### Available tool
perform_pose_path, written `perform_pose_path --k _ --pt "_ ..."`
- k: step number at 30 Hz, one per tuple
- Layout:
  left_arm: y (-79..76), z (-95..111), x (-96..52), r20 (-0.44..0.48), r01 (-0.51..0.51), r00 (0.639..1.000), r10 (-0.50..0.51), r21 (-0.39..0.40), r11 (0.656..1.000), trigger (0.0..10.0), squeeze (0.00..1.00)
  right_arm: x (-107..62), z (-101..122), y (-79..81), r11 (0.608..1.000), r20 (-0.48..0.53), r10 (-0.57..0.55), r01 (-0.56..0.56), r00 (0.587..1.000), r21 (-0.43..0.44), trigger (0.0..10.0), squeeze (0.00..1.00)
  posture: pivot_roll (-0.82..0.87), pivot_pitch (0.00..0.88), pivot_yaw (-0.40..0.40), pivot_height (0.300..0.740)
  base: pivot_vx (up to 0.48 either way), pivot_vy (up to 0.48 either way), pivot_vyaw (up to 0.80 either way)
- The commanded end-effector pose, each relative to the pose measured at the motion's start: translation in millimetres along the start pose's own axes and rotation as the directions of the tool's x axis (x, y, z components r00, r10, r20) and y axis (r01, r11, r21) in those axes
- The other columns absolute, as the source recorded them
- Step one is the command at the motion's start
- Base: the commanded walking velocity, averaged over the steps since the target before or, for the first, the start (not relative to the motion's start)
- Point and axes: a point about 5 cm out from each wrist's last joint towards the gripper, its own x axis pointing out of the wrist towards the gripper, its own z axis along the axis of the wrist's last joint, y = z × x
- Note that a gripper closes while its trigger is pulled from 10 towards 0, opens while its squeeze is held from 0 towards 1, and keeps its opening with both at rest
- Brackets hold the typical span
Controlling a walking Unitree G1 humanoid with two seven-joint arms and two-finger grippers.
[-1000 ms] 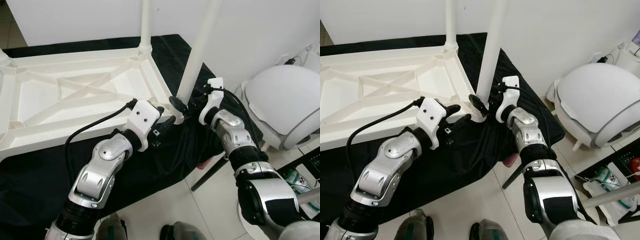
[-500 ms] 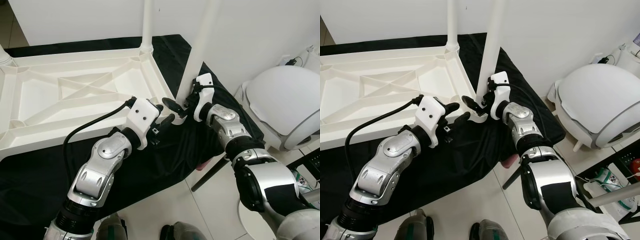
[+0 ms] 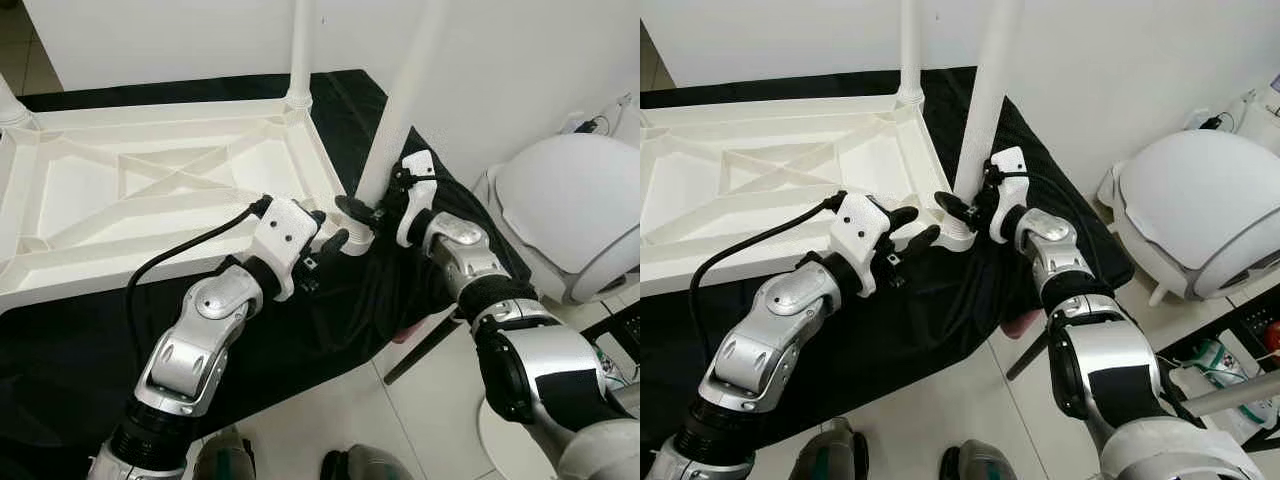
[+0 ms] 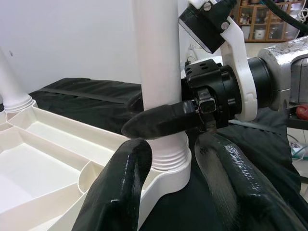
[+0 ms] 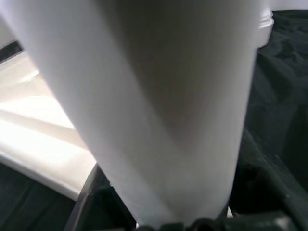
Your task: Building children table
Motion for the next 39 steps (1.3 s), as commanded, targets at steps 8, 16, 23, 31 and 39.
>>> perform_pose_path --k 8,16,23,31,39 --pt "-6.3 -0.8 3.9 0.0 0.03 1.0 -0.03 -0.007 1.0 10.0 0.0 10.4 -12.2 7.4 0.898 -0.002 -0.393 0.384 0.92 0.213 10.0 0.0 0.0 0.0 -0.061 0.74 0.0 0.0 0.0" --pt "-9.6 -1.5 7.0 0.003 0.059 0.998 -0.059 -0.01 0.998 10.0 0.0 26.8 -11.1 54.3 0.776 -0.035 -0.572 0.555 0.819 0.299 10.0 0.0 -0.02 0.0 -0.053 0.74 0.0 0.0 0.0" --pt "-11.4 -1.3 8.9 0.006 0.068 0.998 -0.067 -0.012 0.998 10.0 0.0 27.4 -5.4 57.1 0.809 -0.004 -0.538 0.518 0.843 0.277 10.0 0.0 -0.02 0.0 -0.056 0.74 0.0 0.0 0.0" --pt "-11.6 -2.3 6.6 0.003 0.061 0.998 -0.061 -0.014 0.998 10.0 0.0 23.1 -3.0 62.7 0.856 0.015 -0.471 0.452 0.882 0.25 10.0 1.0 -0.02 0.0 -0.059 0.74 0.0 0.0 0.0" --pt "-11.1 -2.3 6.4 0.003 0.054 0.999 -0.054 -0.016 0.998 10.0 0.0 6.0 -3.2 46.2 0.895 0.055 -0.399 0.376 0.915 0.24 10.0 1.0 -0.01 0.0 -0.064 0.74 0.0 0.0 0.0"
